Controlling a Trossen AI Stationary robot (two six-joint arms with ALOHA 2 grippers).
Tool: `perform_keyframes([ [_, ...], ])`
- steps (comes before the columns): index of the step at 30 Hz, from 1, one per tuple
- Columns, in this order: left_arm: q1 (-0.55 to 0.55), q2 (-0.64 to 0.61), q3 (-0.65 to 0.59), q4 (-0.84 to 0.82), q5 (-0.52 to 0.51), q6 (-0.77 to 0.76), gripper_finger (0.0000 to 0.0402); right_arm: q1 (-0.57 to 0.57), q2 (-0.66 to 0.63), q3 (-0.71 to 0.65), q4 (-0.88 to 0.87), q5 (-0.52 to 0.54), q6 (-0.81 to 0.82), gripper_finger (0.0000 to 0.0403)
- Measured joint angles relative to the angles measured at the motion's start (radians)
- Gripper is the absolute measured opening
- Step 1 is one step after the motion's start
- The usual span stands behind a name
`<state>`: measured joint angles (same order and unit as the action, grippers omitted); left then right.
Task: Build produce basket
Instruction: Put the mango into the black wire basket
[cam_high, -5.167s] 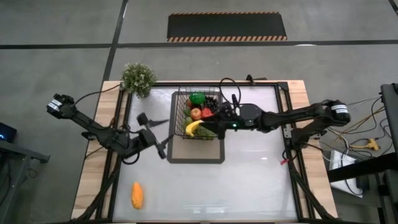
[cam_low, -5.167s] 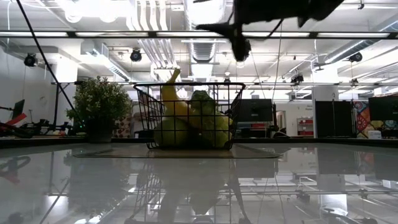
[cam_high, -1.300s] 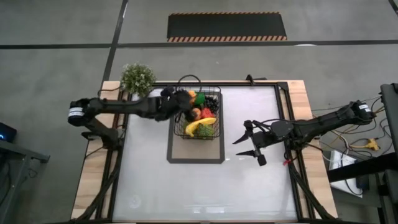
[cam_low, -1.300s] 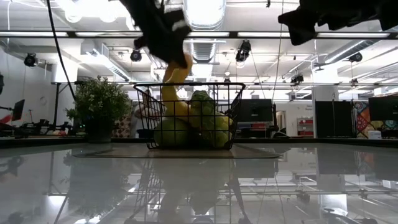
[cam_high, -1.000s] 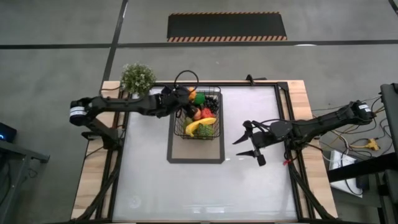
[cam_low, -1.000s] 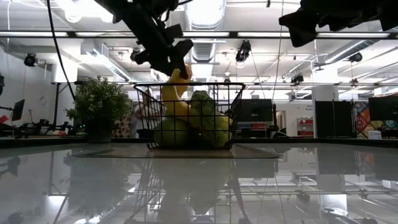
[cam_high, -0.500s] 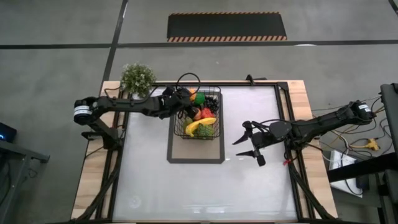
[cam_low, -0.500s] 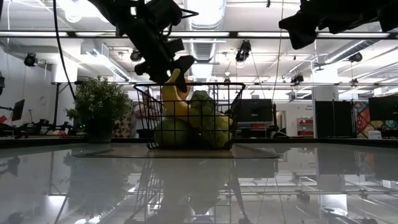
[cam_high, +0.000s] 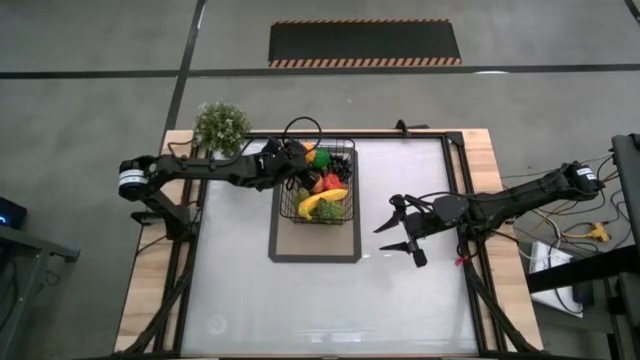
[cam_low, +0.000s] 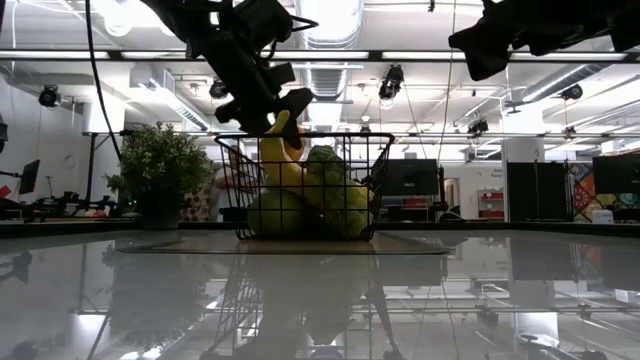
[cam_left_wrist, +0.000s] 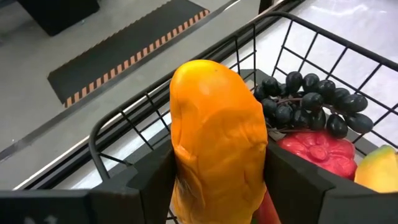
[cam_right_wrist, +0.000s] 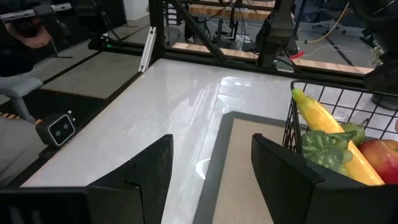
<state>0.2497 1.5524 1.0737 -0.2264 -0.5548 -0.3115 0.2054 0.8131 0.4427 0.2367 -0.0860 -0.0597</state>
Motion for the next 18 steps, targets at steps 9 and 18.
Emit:
perform_keyframes([
  [9,0.0,0.0,0.0,-0.001,0.005,-0.003,0.0204,0.0,0.0,0.0,0.0,0.0,0.0,0.0203],
  [18,0.0,0.0,0.002,-0.035,0.022,-0.069,0.0211,0.0,0.0,0.0,0.0,0.0,0.0,0.0203],
])
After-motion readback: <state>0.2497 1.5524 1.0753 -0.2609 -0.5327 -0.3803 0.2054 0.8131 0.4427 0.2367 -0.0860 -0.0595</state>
